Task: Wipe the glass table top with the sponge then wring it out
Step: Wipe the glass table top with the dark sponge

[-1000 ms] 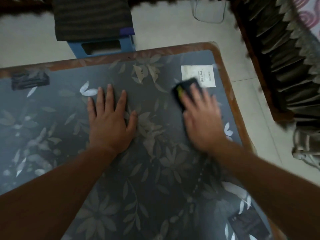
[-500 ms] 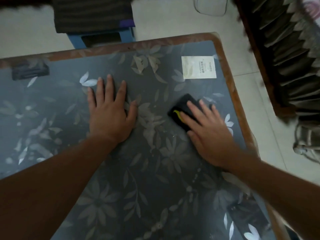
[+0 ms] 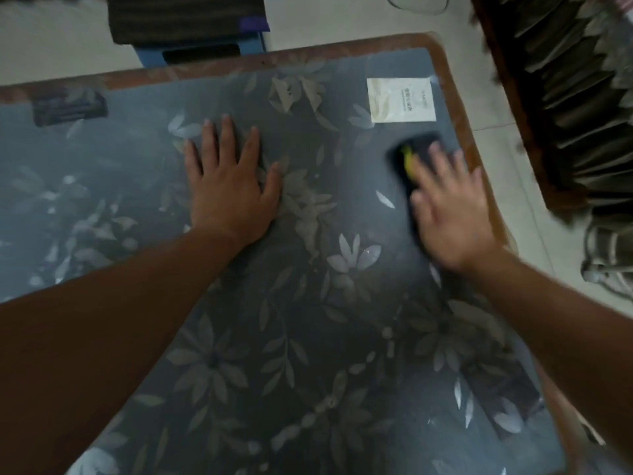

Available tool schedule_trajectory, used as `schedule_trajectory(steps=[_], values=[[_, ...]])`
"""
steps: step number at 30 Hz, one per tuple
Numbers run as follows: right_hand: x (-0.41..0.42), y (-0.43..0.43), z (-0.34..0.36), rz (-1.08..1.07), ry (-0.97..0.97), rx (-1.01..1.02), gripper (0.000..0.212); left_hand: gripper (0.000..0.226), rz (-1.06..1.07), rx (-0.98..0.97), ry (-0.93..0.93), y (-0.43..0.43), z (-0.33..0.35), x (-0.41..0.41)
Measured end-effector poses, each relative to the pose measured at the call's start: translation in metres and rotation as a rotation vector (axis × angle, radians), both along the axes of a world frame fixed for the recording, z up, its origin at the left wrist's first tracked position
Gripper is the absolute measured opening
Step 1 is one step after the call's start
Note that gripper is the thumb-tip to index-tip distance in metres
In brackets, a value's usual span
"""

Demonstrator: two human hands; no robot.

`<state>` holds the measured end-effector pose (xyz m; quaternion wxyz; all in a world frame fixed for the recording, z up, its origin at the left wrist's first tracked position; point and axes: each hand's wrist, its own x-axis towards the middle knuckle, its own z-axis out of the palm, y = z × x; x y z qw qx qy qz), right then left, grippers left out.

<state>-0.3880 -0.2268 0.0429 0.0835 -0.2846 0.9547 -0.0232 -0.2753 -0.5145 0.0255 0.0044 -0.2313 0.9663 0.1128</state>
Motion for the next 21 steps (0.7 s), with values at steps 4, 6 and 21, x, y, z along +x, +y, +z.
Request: schedule_trajectory(steps=[4,6,21], values=[[0.036,-0.022,-0.003,-0.099,-0.003,-0.040,0.058,0.057,-0.011,0.070,0.128,-0.004,0.000,0.003],[0.096,-0.004,-0.001,0.148,-0.025,-0.030,0.058,0.054,-0.068,0.085,0.165,-0.010,0.002,0.006],[0.098,0.010,0.002,0.438,0.021,0.030,0.055,0.073,-0.149,0.130,-0.107,0.095,0.012,0.145]])
